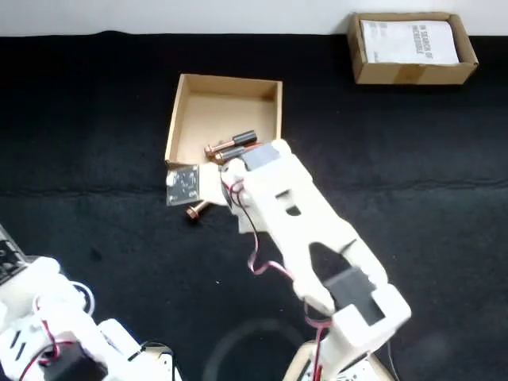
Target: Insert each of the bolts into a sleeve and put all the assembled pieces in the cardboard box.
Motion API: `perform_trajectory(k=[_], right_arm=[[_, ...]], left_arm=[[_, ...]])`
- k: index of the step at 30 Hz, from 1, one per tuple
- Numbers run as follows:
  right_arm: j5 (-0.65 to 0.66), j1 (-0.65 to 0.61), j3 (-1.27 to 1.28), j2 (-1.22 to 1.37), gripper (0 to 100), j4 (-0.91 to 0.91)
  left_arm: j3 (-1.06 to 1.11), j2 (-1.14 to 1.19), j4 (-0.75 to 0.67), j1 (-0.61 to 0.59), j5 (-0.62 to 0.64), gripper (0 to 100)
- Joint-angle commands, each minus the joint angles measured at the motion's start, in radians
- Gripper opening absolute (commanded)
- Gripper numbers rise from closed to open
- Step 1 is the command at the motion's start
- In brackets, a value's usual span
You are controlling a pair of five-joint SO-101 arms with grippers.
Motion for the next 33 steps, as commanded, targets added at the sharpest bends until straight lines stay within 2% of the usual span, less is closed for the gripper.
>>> perform_trajectory(k=[1, 11, 17, 26, 33], right_arm=[[0.015, 0.016, -0.159, 0.108, 22.0, -0.004], [0.015, 0.065, -0.334, 0.292, 22.0, -0.001], [0.015, 0.067, -0.338, 0.298, 22.0, 0.134], [0.017, 0.067, -0.332, 0.317, 22.0, 0.074], [0.017, 0.064, -0.397, 0.430, 22.0, 0.053]], left_arm=[[0.047, -0.004, -0.087, -0.030, -0.002, 1], [0.140, -0.004, -0.193, -0.028, -0.002, 1], [0.153, -0.004, -0.198, -0.027, -0.002, 1], [0.203, -0.004, -0.199, -0.028, 0.000, 1], [0.216, -0.004, -0.199, -0.031, -0.002, 1]])
